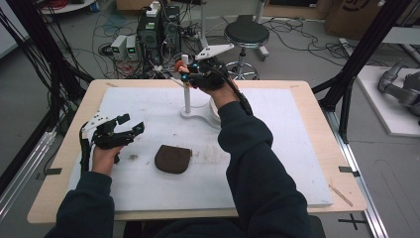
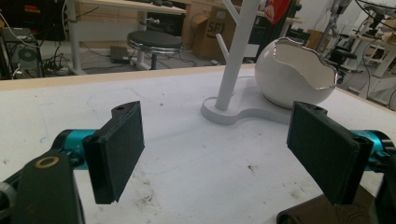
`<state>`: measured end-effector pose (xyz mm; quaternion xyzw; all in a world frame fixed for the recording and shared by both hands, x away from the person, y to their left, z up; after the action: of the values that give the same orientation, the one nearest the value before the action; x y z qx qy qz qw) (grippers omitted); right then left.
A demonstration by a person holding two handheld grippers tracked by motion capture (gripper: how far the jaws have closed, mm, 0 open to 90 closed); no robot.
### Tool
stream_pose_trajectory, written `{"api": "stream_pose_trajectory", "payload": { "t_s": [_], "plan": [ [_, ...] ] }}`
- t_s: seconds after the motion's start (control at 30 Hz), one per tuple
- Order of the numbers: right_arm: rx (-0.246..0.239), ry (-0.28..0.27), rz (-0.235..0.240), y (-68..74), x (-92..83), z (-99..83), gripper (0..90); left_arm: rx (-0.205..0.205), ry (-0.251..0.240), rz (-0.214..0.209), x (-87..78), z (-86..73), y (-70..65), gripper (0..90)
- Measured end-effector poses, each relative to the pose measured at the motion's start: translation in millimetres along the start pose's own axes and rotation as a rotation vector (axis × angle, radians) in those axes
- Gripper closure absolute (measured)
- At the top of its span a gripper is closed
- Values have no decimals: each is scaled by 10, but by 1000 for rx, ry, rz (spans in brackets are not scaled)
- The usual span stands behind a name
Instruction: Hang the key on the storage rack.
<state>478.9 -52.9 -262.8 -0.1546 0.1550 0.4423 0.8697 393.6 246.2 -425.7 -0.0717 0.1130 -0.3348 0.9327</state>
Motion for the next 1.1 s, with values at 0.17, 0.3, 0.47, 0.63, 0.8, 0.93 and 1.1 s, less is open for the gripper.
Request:
{"api": "stream_pose_trajectory", "payload": {
  "t_s": [0.17,0.3,0.47,0.63,0.8,0.93,1.1],
  "plan": [
    [28,-47,31,-12,-41,35,683,-1,-3,1,-2,1,3,189],
    [15,-9,-26,-34,-34,20,683,0,0,0,-2,0,3,189],
    [42,0,-30,-76,-32,-20,683,-3,-4,2,-9,3,9,189],
    [20,-1,-42,-59,-102,4,683,-5,-4,0,-5,1,3,189],
    [65,26,-65,-133,-82,-71,683,2,-3,0,-13,6,5,189],
    [61,31,-76,-142,-75,-98,683,-5,-4,1,-4,1,3,189],
    [78,32,-94,-176,-61,-114,683,-1,-2,0,-5,1,3,189]
  ]
}}
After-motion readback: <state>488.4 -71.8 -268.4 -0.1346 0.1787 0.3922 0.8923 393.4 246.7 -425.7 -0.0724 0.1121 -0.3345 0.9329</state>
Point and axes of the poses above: each handheld gripper's, and its own axes: x roughly forward along the jaws, z roughly out of its top, y roughly to its left, the point moved 3 cm from there along x, roughly forward along the jaws, and after that the axes turned 2 degrees about -z, right-handed, at the moved point
